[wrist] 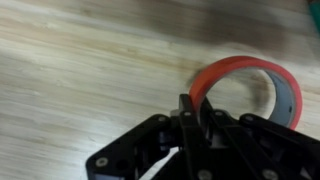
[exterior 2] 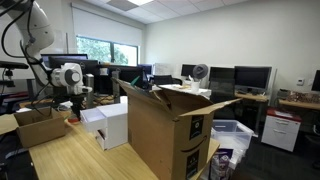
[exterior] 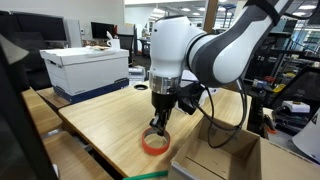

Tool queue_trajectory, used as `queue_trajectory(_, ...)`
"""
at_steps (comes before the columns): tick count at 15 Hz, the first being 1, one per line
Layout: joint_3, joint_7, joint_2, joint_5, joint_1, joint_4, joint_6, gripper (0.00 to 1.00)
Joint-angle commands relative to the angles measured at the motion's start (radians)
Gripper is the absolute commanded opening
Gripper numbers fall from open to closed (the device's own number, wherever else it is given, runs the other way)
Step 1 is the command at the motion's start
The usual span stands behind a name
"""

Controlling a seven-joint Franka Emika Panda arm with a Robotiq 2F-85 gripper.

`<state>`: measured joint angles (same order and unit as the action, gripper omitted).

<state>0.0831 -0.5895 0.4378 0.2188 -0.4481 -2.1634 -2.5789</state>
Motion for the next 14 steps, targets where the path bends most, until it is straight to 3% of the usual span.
queue_trajectory(1,0.021,0.045,-0.062,-0.030,0.016,-0.019,0.047,0.05)
queue_trajectory(14,0.044,0.225,-0.210,-0.025,0.114,0.016,0.198,0.05)
